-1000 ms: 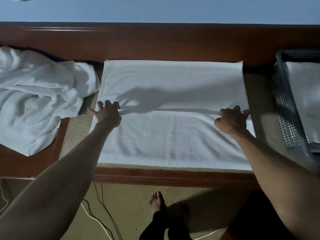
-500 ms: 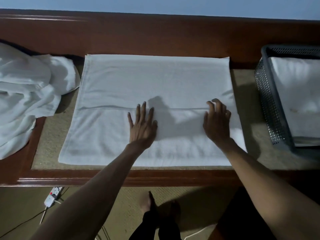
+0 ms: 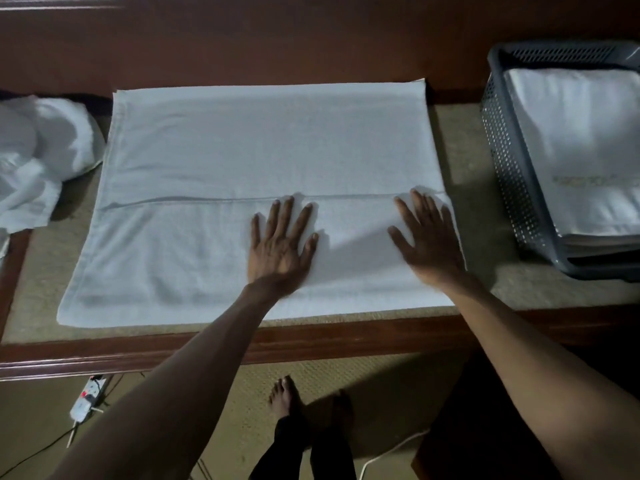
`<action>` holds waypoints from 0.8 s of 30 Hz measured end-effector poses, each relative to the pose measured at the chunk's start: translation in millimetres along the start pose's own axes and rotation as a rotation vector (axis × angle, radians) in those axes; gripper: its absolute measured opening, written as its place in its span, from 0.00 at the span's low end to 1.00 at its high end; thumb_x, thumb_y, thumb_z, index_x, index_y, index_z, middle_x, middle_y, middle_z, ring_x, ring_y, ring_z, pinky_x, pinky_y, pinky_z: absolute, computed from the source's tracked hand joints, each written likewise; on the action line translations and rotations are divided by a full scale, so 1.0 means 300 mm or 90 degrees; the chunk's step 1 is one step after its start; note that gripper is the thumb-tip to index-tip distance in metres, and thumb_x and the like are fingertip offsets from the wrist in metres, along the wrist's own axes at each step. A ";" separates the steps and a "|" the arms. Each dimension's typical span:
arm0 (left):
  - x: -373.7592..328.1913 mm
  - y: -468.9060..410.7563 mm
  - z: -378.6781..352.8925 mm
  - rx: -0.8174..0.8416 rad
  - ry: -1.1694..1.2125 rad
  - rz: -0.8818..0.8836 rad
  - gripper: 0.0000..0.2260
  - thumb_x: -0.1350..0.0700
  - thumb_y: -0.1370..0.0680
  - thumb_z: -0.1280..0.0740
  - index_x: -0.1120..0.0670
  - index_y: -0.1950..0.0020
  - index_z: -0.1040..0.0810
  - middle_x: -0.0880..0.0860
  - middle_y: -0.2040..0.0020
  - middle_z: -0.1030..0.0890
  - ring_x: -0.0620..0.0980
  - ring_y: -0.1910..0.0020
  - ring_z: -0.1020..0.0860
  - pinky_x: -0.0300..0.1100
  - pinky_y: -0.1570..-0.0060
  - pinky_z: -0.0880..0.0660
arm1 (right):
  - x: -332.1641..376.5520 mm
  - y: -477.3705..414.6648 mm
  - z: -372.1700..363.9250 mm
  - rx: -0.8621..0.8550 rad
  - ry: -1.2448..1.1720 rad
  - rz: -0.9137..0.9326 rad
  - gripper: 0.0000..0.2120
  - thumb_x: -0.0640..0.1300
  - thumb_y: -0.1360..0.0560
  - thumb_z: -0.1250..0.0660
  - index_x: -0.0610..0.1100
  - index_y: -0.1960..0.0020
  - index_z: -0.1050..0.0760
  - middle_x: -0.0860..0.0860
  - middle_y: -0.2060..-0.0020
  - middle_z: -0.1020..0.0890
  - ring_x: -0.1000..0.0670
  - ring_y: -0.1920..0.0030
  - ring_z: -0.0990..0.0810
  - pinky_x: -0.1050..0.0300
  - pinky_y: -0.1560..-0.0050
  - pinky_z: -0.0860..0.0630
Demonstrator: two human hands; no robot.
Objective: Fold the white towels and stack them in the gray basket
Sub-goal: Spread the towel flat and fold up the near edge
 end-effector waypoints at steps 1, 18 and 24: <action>-0.002 0.000 0.000 -0.004 -0.003 0.003 0.26 0.37 0.14 0.55 0.38 0.17 0.58 0.47 0.16 0.61 0.48 0.17 0.63 0.59 0.20 0.60 | -0.037 -0.003 0.005 -0.012 -0.006 -0.044 0.29 0.64 0.16 0.54 0.55 0.18 0.49 0.49 0.17 0.49 0.46 0.18 0.51 0.37 0.21 0.53; -0.011 0.006 0.005 -0.026 -0.032 0.006 0.27 0.37 0.14 0.54 0.39 0.16 0.57 0.48 0.15 0.57 0.49 0.17 0.59 0.59 0.20 0.56 | 0.226 0.134 -0.080 0.015 0.006 0.068 0.31 0.64 0.15 0.58 0.51 0.17 0.52 0.46 0.17 0.54 0.44 0.18 0.57 0.38 0.20 0.53; -0.021 0.003 0.012 -0.030 -0.039 0.005 0.27 0.36 0.15 0.55 0.40 0.16 0.54 0.48 0.15 0.54 0.50 0.17 0.56 0.59 0.20 0.56 | -0.130 0.146 -0.008 0.014 -0.023 -0.107 0.33 0.68 0.19 0.60 0.57 0.17 0.59 0.49 0.17 0.57 0.44 0.18 0.58 0.39 0.20 0.59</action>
Point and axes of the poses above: each hand's wrist, its own y-axis away from the middle knuckle, its own z-axis out of the back of the hand, x = y × z, the point moved 2 cm from there along -y, towards the middle knuckle
